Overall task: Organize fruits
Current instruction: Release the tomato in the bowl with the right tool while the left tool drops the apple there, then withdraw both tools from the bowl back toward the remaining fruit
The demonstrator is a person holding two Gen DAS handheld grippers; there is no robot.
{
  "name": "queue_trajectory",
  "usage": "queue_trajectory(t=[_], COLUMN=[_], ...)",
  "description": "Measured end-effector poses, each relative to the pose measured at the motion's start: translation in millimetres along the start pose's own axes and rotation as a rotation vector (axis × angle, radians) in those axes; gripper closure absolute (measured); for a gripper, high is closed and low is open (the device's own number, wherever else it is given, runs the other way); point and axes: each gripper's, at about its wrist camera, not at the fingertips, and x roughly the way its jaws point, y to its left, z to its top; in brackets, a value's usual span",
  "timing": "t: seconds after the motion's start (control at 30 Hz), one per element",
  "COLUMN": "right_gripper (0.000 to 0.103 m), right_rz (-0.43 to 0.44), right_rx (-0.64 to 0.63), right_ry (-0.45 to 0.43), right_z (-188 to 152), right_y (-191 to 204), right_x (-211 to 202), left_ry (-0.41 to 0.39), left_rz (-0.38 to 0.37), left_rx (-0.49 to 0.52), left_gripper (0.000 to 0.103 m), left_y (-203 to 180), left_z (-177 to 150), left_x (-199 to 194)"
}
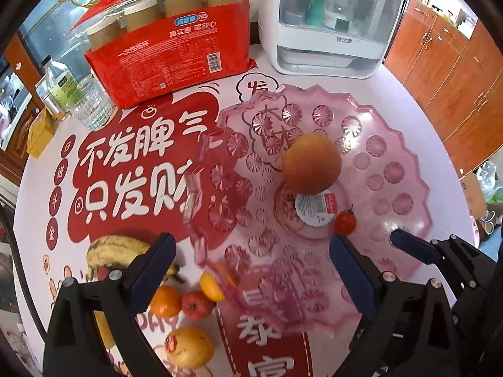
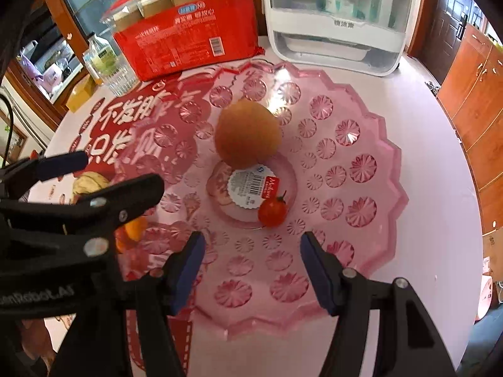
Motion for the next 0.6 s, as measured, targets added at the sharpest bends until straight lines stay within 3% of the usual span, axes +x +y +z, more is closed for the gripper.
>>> queue_trajectory(t=[0.6], right_gripper=[0.04], right_rz=[0.042], right_rx=[-0.055], right_ry=[-0.144], right_z=[-12.8], right_y=[52.6], right_x=[-82.4], left_ry=[-0.13], left_rz=[0.105], left_rx=[-0.1], left_gripper=[0.005], left_y=[52.5], left_z=[-50.7], left_x=[-109.8])
